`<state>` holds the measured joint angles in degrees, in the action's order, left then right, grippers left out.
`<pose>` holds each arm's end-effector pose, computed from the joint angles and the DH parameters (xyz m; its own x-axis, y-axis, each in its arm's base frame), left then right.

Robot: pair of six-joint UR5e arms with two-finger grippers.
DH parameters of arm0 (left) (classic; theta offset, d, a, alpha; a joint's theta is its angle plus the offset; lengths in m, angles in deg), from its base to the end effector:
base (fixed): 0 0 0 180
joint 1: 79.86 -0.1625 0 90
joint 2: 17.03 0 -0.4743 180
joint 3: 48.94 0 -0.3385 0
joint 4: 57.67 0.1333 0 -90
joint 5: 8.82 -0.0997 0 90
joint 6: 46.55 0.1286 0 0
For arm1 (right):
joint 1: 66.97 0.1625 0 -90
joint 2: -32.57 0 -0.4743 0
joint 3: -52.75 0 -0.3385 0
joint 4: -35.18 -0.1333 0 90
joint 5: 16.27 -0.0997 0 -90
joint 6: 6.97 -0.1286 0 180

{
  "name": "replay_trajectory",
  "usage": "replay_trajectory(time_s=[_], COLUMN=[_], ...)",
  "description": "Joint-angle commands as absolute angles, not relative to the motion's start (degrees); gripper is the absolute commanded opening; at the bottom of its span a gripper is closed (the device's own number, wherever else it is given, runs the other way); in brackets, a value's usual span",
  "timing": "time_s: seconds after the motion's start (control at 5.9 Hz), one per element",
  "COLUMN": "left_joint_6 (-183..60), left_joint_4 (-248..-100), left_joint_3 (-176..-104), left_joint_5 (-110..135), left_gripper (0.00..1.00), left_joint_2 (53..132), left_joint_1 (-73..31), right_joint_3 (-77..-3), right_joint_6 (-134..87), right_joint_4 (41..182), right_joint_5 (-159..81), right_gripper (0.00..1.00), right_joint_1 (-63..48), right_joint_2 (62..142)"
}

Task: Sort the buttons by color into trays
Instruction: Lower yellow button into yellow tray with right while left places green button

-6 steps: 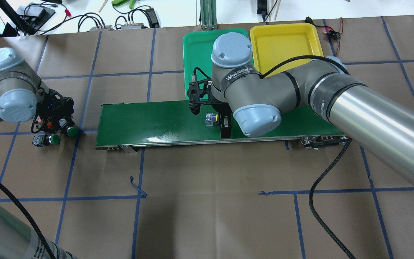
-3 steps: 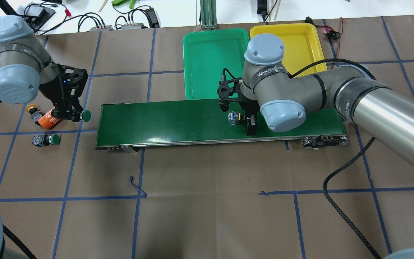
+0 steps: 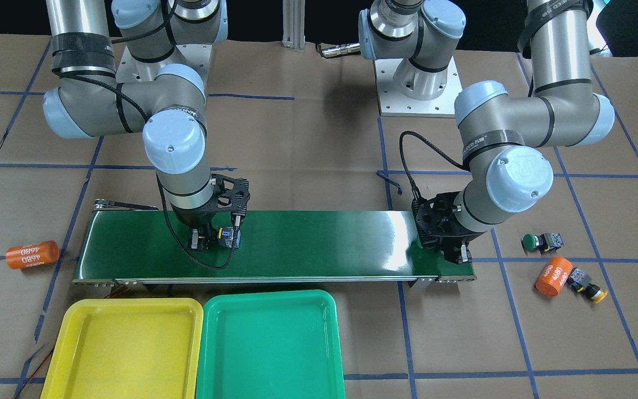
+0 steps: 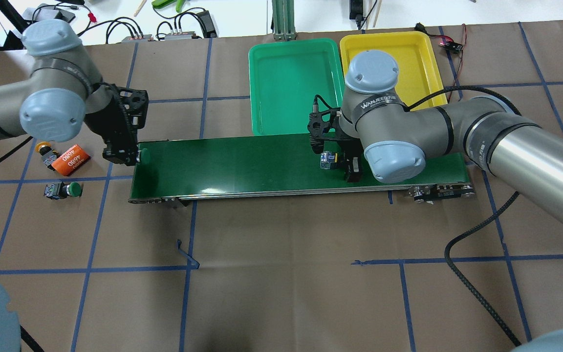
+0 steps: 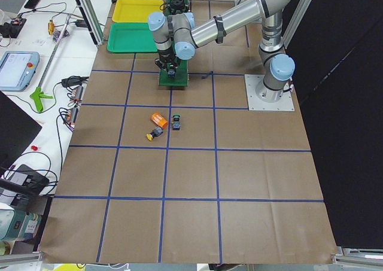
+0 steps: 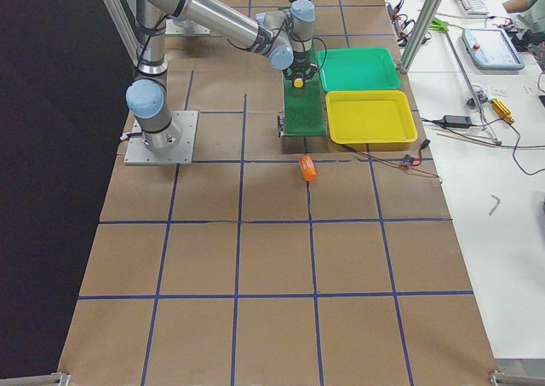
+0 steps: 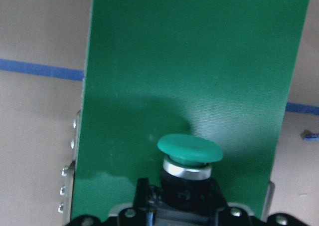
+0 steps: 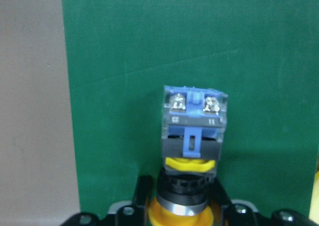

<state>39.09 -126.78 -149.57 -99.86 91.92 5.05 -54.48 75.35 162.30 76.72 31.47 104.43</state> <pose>-0.0836 -0.5371 0.3018 -0.1632 0.9752 0.1493 0.9866 0.1606 0.0294 0.2026 -0.5030 0.2920 0.0133 -0.9992 0.0372 -0.9988 -0.0116 0.0476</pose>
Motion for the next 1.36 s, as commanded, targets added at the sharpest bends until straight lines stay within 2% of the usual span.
replay_trajectory(time_s=[0.0, 0.34, 0.51, 0.85, 1.02, 1.19], left_joint_6=[38.52, 38.88, 40.62, 38.01, 37.13, 36.34], left_joint_4=[-126.58, -126.76, -126.67, -123.1, -117.24, -112.48], left_joint_3=[-149.31, -148.17, -149.91, -148.44, -148.08, -148.08], left_joint_5=[-99.7, -100.05, -99.53, -99.09, -99.69, -99.79], left_gripper=[0.95, 0.96, 0.98, 0.98, 0.98, 0.98], left_joint_2=[91.69, 90.3, 89.85, 92.38, 94.4, 96.68], left_joint_1=[5.22, -2.13, -6.34, -16.19, -17.54, -17.9], right_joint_3=[-54.56, -53.17, -50.64, -39.34, -33.27, -30.51], right_joint_6=[82.11, 84.09, 84.52, 92.75, 97.4, 97.88], right_joint_4=[162.27, 163.05, 166.97, 167.19, 167.19, 167.19], right_joint_5=[77.16, 76.37, 76.19, 76.02, 75.58, 72.88], right_gripper=[0.09, 0.09, 0.09, 0.1, 0.1, 0.12], right_joint_1=[27.89, 26.1, 25.93, 20.95, 17.87, 15.93], right_joint_2=[107.08, 109.47, 107.65, 98.28, 91.79, 86.94])
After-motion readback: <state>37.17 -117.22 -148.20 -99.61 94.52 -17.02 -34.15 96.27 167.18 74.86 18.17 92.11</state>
